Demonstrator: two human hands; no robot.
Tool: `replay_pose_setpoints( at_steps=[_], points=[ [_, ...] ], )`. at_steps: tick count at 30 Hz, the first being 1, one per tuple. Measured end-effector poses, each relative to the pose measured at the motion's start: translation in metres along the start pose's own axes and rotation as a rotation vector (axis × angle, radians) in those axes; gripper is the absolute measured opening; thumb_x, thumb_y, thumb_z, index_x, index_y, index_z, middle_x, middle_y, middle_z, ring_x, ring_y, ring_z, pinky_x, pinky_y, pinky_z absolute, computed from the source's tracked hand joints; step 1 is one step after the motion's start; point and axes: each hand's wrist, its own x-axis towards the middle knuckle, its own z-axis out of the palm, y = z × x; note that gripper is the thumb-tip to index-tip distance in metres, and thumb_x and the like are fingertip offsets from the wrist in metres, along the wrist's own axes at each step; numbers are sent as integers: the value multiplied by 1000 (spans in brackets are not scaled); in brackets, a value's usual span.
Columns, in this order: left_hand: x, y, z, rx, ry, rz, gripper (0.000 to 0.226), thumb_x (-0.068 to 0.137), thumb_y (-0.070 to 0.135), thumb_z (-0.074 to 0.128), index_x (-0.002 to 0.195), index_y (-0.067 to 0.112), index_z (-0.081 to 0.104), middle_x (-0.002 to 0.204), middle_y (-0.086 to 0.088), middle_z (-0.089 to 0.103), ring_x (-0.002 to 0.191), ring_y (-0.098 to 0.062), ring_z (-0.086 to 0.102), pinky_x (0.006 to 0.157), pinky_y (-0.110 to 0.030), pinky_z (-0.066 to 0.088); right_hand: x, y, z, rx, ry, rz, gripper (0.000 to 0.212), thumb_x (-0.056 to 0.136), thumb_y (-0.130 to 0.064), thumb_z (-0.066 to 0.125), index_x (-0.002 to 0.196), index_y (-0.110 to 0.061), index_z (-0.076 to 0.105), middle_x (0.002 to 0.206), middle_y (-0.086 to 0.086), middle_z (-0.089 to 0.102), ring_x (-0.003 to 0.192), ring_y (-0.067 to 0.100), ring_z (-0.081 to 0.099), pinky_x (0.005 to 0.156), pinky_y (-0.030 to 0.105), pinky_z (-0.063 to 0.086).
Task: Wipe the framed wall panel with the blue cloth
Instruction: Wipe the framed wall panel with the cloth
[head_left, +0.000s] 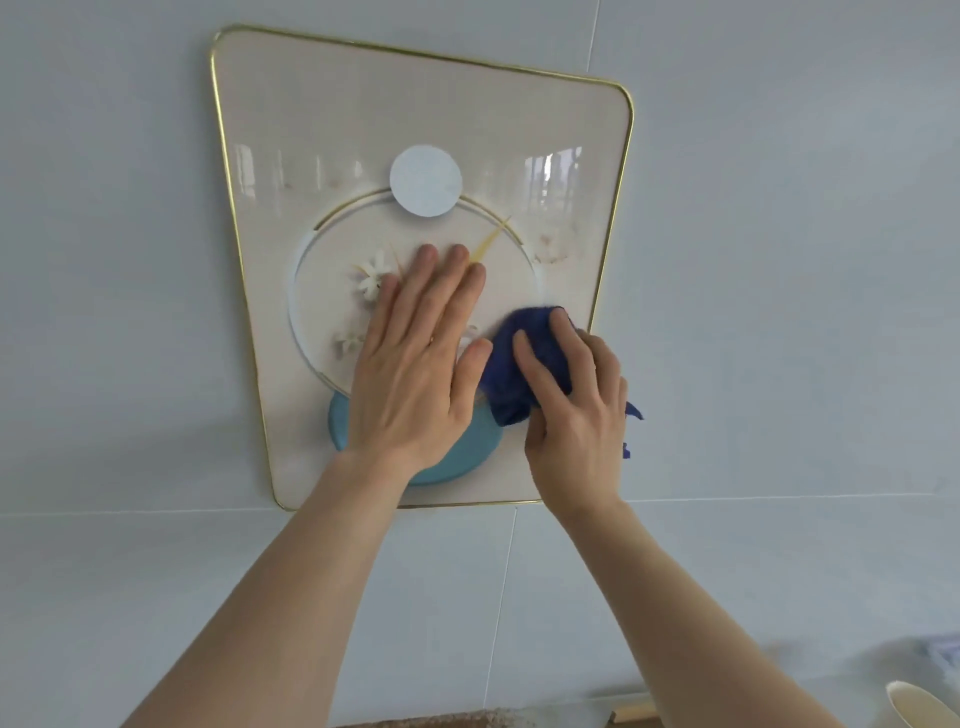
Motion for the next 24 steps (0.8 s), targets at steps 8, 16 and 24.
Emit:
replay_pose_setpoints(
  at_steps=[8, 16, 24],
  points=[
    [0, -15, 38, 131, 150, 45, 59, 111, 37, 24, 165, 16, 24, 174, -4, 21, 163, -26, 12, 132, -47, 6, -47, 24, 28, -114, -42, -202, 33, 100, -30, 68, 130, -17, 72, 146, 13, 61, 133, 43, 54, 100, 49, 49],
    [-2, -14, 43, 170, 192, 29, 60, 110, 32, 36, 166, 17, 20, 175, -3, 20, 163, -26, 12, 132, -47, 6, 14, 33, 8, 25, 168, -36, 32, 88, 14, 67, 111, -4, 80, 127, 15, 71, 101, 35, 55, 84, 40, 53],
    [-3, -12, 38, 136, 160, 20, 61, 109, 30, 38, 166, 17, 20, 175, -3, 19, 163, -27, 12, 132, -49, 10, -26, 23, -12, -4, -113, -152, 44, 67, 26, 76, 97, -6, 82, 117, 9, 77, 88, 35, 66, 64, 36, 57]
  ],
)
